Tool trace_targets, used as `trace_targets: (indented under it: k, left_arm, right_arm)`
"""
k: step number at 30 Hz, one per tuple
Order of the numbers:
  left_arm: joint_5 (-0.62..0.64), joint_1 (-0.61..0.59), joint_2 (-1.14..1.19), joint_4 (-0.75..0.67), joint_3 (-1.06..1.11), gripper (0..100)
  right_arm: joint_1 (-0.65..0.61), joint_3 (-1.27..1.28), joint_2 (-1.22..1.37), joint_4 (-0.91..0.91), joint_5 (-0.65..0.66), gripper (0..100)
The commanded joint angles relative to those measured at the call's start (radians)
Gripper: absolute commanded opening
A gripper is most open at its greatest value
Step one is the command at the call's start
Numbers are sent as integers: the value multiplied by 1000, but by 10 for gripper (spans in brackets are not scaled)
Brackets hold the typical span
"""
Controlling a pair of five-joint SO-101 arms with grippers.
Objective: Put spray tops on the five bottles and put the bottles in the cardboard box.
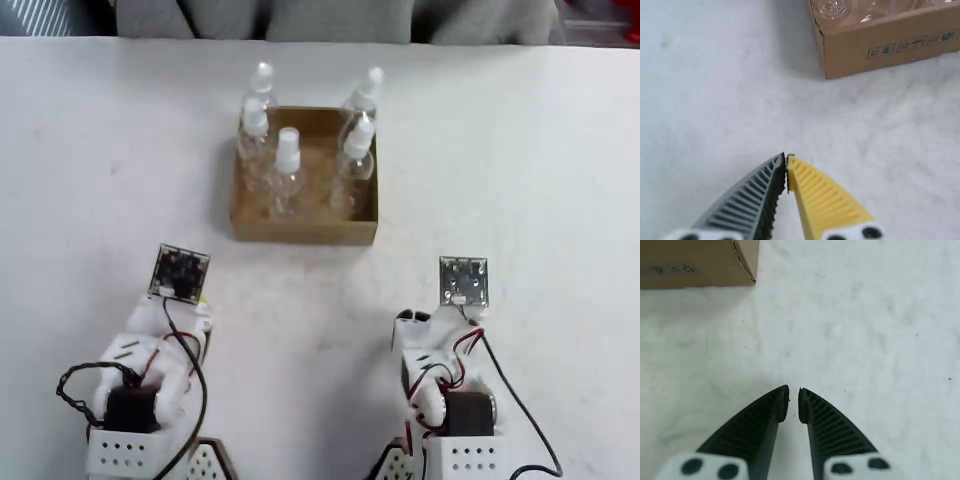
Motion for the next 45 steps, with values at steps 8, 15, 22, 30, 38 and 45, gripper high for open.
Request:
trace_targets:
  k: [8, 15, 22, 30, 38, 45]
  left_arm:
    - [-9, -12, -2, 2, -3, 20]
    - [-9, -12, -2, 2, -3, 20]
    - [-9, -12, -2, 2, -3, 20]
    - [-9, -7, -2, 51, -3, 20]
    - [-9, -7, -2, 75, -3, 20]
    - [-9, -8, -2, 72, -3, 20]
  right_arm:
    - [16, 25, -4, 13, -2, 16]
    - [13, 25, -4, 13, -2, 16]
    - [13, 25, -4, 13, -2, 16]
    - [13, 25, -4, 13, -2, 16]
    - [13, 25, -4, 13, -2, 16]
    - [13, 25, -4, 13, -2, 16]
